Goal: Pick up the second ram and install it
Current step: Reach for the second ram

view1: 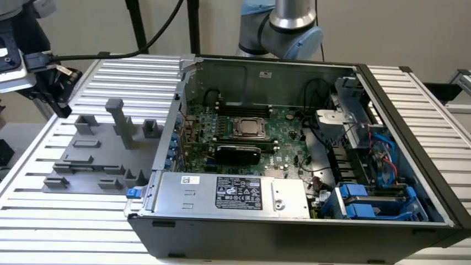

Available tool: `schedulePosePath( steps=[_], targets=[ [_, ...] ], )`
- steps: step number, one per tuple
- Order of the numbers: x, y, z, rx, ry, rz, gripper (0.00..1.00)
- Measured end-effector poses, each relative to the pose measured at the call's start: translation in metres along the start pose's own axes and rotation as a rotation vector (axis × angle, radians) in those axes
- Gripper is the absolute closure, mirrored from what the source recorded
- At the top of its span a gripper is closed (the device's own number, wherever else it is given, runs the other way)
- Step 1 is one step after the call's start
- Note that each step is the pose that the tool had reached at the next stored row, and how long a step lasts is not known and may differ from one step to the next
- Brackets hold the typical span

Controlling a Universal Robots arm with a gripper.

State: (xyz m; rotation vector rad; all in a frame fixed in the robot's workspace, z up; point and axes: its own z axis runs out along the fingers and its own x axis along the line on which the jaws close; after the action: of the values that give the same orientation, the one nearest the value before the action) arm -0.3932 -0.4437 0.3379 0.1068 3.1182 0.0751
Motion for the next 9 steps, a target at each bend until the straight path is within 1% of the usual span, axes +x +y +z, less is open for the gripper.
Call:
schedulePosePath(
  steps=[2, 9],
  targets=[
    [0.0019, -0.0002, 0.0005, 0.0002, 0.0002, -0.004, 1.00],
    [0.0019, -0.0002, 0.0005, 0.0004, 0.0002, -0.004, 1.00]
  ],
)
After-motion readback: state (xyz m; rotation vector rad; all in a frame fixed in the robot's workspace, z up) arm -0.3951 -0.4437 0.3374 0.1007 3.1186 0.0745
